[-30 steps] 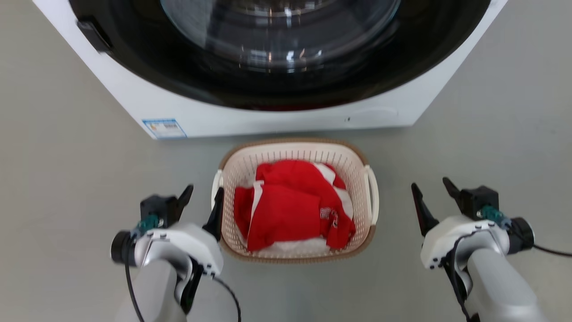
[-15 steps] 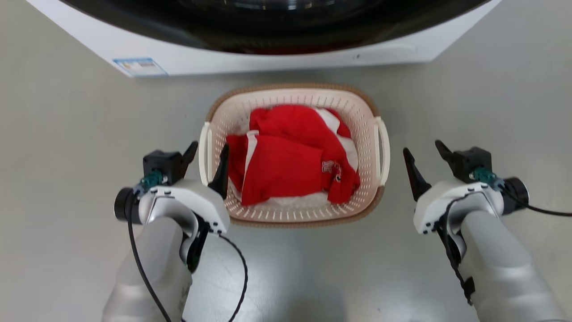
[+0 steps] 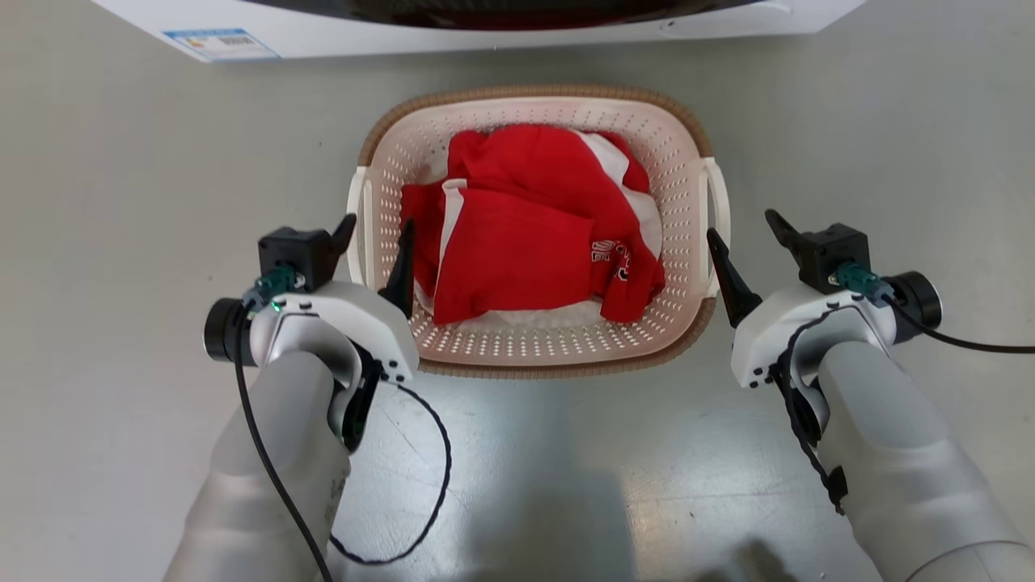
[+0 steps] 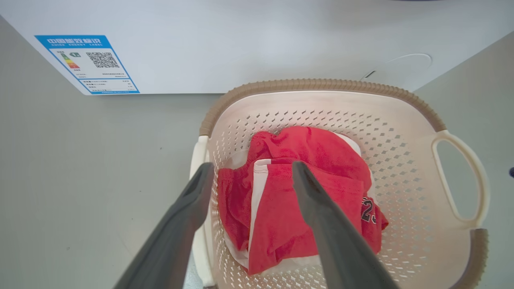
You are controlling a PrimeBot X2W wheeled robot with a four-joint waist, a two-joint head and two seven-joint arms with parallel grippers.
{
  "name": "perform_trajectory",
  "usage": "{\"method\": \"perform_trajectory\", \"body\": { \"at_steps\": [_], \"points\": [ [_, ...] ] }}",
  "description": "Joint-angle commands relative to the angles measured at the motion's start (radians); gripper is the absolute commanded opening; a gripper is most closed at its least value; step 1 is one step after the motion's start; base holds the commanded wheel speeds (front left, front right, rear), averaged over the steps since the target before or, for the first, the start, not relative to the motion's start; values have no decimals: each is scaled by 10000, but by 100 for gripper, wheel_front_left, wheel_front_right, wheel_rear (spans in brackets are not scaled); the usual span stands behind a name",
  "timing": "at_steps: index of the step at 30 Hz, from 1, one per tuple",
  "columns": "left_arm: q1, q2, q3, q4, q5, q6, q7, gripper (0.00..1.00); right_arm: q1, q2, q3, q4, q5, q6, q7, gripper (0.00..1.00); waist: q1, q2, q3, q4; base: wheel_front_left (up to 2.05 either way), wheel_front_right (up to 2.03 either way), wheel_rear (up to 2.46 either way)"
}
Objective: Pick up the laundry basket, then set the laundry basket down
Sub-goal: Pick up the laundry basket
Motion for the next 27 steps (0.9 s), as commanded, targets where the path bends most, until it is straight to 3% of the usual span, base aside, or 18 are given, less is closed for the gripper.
{"method": "perform_trajectory", "body": {
  "at_steps": [1, 27],
  "points": [
    [-143, 191, 281, -23, 34, 161, -63, 100, 53, 175, 232, -134, 85, 60, -136, 100, 0, 0, 195, 28, 0, 0, 0],
    [-1586, 201, 1033, 1253, 813, 216, -63, 100, -850, 198, 355, -167, -177, 60, -136, 100, 0, 0, 1708, 230, 0, 0, 0]
  ]
}}
